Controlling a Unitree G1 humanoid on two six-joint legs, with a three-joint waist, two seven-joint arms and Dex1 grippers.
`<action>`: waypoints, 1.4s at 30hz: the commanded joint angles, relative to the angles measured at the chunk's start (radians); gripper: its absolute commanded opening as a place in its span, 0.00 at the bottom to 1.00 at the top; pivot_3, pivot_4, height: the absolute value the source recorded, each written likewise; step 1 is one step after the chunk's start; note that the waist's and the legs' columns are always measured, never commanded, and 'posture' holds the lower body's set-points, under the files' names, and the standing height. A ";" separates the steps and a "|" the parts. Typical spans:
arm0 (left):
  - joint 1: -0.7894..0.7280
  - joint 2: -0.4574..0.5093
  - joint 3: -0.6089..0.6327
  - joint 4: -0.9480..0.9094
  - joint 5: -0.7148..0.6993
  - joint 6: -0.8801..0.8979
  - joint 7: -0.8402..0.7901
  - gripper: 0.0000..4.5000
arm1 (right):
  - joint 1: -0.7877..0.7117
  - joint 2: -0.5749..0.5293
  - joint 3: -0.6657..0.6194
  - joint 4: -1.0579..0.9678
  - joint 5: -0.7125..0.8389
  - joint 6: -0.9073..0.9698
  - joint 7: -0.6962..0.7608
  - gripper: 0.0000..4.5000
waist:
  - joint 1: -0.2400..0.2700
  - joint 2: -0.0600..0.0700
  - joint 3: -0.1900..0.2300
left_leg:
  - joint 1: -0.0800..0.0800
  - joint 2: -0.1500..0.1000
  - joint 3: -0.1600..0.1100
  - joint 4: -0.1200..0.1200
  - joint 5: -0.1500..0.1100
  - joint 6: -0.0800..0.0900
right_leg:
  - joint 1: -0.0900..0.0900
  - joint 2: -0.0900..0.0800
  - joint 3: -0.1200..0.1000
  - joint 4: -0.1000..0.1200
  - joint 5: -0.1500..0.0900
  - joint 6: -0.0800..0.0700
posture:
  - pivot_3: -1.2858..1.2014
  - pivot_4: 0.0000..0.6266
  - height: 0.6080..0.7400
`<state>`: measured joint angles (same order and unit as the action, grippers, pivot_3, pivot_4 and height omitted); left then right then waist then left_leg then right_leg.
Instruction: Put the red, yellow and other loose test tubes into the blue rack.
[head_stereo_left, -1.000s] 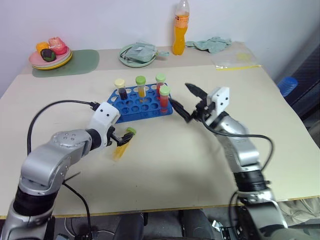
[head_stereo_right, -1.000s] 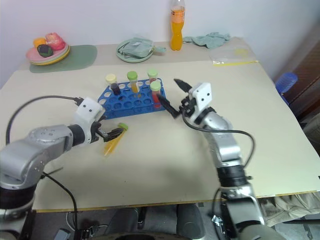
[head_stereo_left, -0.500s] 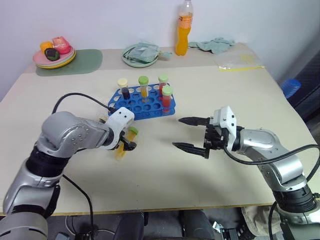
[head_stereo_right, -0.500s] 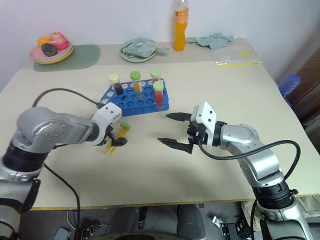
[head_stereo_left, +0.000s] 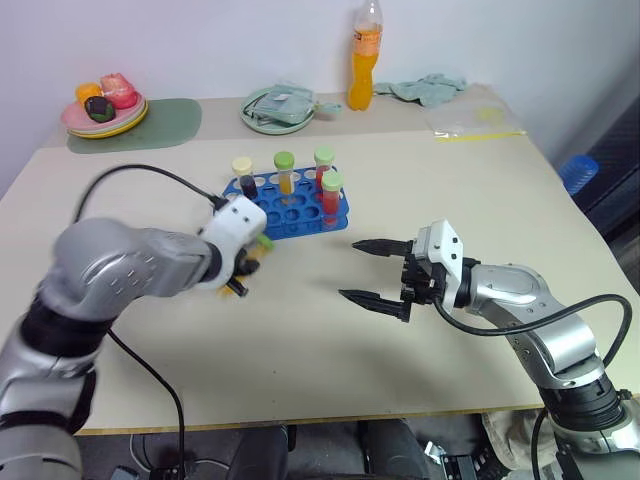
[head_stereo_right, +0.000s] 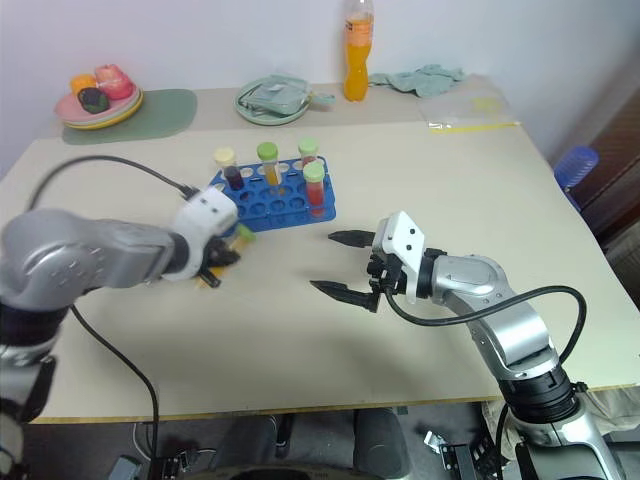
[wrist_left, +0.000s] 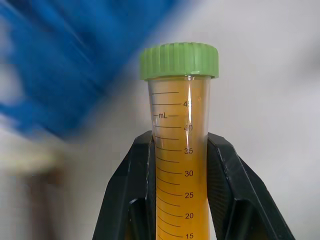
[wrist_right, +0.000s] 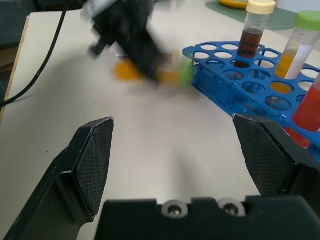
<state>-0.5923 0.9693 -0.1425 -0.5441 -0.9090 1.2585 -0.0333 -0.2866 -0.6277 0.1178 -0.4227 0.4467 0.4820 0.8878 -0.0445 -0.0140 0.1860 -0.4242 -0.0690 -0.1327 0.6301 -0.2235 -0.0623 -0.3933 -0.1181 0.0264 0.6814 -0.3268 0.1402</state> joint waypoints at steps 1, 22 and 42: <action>0.115 -0.045 0.121 -0.038 0.141 -0.284 -0.098 0.17 | 0.006 0.019 -0.003 -0.017 -0.007 -0.020 -0.018 0.94 | 0.007 0.000 0.000 | 0.000 0.000 0.001 0.000 0.000 0.000 | 0.001 0.000 0.000 0.000 0.000 0.000 | 0.52 0.24 1.00; 0.061 -0.811 -0.064 0.619 0.881 -1.286 0.123 0.17 | 0.028 0.109 0.010 0.025 -0.076 -0.057 -0.116 0.94 | 0.031 -0.004 -0.001 | -0.001 -0.002 0.001 0.002 -0.001 0.002 | 0.003 -0.001 -0.003 -0.004 0.001 0.001 | 0.52 0.24 1.00; -0.021 -0.958 0.014 0.970 0.920 -1.526 0.049 0.17 | 0.036 0.101 -0.003 0.015 -0.069 -0.048 -0.140 0.94 | 0.031 -0.004 -0.001 | -0.001 -0.002 0.001 0.003 -0.001 0.002 | 0.004 -0.001 -0.003 -0.003 0.001 0.001 | 0.52 0.24 1.00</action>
<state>-0.5976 0.0188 -0.1423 0.4192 0.0116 -0.2323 0.0225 -0.2526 -0.5276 0.1405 -0.3705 0.3673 0.4431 0.7509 -0.0140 -0.0180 0.1848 -0.4247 -0.0710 -0.1322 0.6333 -0.2245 -0.0600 -0.3895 -0.1188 0.0234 0.6785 -0.3262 0.1413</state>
